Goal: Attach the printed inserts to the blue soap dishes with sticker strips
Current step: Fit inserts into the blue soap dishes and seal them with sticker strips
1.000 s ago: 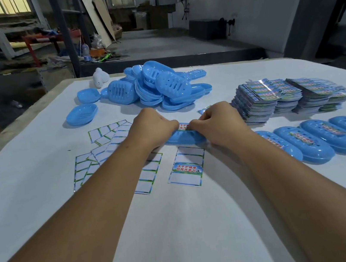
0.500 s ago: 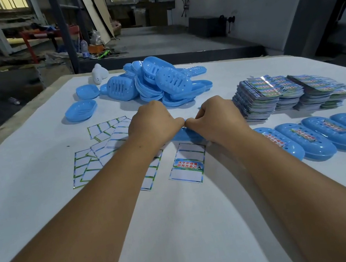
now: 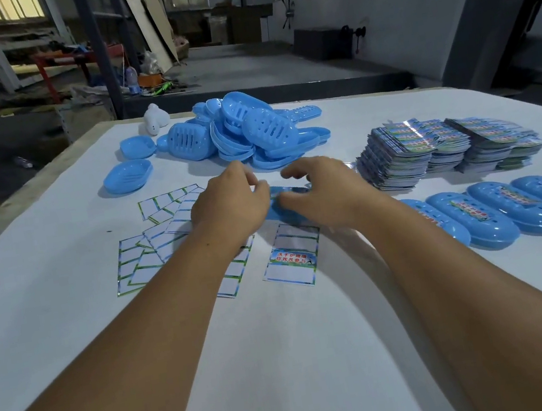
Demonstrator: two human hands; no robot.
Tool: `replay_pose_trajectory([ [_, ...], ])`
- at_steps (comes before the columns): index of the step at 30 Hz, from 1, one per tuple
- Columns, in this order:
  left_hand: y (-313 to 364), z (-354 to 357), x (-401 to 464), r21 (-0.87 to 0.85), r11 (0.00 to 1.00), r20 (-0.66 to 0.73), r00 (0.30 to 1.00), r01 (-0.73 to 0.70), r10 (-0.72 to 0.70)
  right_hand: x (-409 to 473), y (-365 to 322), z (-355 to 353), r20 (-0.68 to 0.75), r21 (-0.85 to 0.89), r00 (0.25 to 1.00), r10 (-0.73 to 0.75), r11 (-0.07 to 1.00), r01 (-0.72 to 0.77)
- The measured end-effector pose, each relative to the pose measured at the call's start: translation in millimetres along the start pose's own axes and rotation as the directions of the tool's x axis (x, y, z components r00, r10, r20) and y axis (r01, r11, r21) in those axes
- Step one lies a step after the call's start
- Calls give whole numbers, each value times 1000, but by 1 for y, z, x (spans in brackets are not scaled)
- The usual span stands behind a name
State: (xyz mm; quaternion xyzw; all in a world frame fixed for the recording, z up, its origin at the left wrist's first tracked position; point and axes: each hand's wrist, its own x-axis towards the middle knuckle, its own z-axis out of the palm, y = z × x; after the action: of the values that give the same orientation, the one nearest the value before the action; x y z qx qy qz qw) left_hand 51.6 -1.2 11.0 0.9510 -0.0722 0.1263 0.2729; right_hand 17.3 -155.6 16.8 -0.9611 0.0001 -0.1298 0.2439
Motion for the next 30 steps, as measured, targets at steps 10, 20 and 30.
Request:
replay_pose_trajectory([
  [10,-15,-19,-53,-180,894,165,883,-411,439,-10,-5,-8,40,-259,999,-25,965,34],
  [20,-23,-25,-51,51,891,269,866,-451,422,-47,2,-50,198,-406,959,202,907,-108],
  [30,-23,-28,-46,99,897,293,874,-431,388,-55,5,-66,270,-464,918,289,875,-139],
])
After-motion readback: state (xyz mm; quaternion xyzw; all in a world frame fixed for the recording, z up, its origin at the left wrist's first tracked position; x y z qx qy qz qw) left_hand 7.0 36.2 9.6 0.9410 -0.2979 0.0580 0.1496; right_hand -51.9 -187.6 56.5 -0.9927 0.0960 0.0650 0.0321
